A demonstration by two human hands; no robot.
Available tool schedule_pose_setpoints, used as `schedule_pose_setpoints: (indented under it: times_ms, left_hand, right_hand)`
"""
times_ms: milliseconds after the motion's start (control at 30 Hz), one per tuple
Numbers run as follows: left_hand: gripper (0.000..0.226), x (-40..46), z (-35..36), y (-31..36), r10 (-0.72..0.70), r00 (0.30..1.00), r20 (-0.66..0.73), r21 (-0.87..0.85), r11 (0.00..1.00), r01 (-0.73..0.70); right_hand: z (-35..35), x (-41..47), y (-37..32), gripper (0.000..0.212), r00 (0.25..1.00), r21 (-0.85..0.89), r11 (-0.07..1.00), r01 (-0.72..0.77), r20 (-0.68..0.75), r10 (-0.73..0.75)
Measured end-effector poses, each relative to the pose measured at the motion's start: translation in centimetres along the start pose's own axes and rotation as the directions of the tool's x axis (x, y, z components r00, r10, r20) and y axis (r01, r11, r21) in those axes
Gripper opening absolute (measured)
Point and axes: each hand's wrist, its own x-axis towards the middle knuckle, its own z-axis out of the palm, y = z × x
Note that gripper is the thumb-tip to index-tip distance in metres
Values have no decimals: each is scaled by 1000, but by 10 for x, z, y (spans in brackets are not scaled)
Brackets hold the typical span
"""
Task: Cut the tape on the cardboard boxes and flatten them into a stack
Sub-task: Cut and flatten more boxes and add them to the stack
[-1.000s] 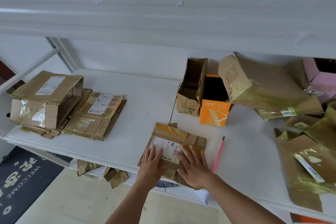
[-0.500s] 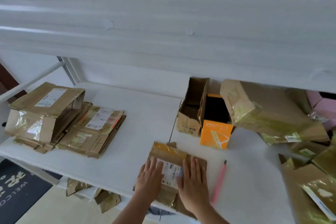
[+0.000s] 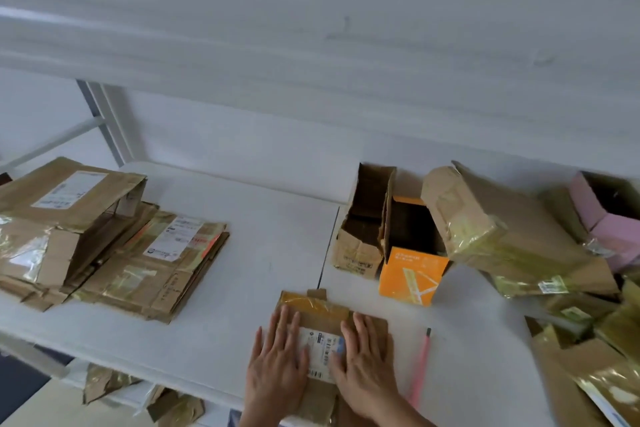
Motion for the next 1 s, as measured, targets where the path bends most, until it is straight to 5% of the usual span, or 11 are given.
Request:
schedule_pose_setpoints:
  times_ms: [200,433,500,600,700,800,867,1000]
  left_hand:
    - [58,-2,0,1,42,998,-45,-95,994,-46]
    - [62,10,-16,2,-17,997,77,-50,999,21]
    - [64,16,-38,1,-67,970,234,-62,995,84]
    - [64,19,-67,3,-81,952,294,-77,991,108]
    - [62,17,-89,13,-80,966,245,-153,981,120]
    - [60,21,-114,44,-63,985,161,-221,970,98]
    - [61,25,-127,77,-20,993,112,-251,967,48]
    - [62,35,-148,142,118,993,-6,-217,969,-117]
  right_hand:
    - [7,4,-11,52,999,48,998,-32,-34,34]
    - [-27,28,6,63,957,128,990,51,277,-85]
    - [-47,31,8,63,934,227,973,32,341,-110]
    - [-71,16,17,59,991,523,847,-90,134,23]
    - [-97,1,43,67,938,776,599,-200,-26,347]
    - [-140,0,75,76,786,975,2,-224,179,591]
    - [-170,3,99,78,708,949,-290,-127,291,643]
    - [-214,21,135,109,672,820,-561,-117,481,563]
